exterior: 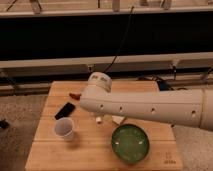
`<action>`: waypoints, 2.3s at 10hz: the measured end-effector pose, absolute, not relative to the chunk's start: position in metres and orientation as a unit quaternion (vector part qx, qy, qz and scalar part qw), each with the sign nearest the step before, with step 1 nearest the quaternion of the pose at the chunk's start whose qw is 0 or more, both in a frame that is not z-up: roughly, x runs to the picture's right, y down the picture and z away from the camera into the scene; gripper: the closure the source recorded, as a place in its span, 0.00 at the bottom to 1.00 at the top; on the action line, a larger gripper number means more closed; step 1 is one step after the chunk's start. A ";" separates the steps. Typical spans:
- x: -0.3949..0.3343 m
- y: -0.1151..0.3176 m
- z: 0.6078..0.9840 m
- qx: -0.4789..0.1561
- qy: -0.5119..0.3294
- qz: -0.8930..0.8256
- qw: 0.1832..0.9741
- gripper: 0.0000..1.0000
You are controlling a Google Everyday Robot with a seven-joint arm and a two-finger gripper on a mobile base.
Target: Pick up the ceramic cup
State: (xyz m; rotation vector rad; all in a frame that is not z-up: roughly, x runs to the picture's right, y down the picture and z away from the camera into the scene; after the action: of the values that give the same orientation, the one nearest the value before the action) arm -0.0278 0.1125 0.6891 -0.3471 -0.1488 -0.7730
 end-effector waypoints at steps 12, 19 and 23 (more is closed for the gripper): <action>-0.069 0.161 0.696 -0.205 -0.139 -0.410 0.878 0.20; -0.088 0.187 0.687 -0.225 -0.162 -0.449 0.850 0.20; -0.103 0.211 0.685 -0.238 -0.178 -0.463 0.835 0.20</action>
State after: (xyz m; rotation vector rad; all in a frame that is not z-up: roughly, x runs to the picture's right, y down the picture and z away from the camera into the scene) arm -0.1027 0.2108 0.6849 -0.5041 -0.3762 -0.9806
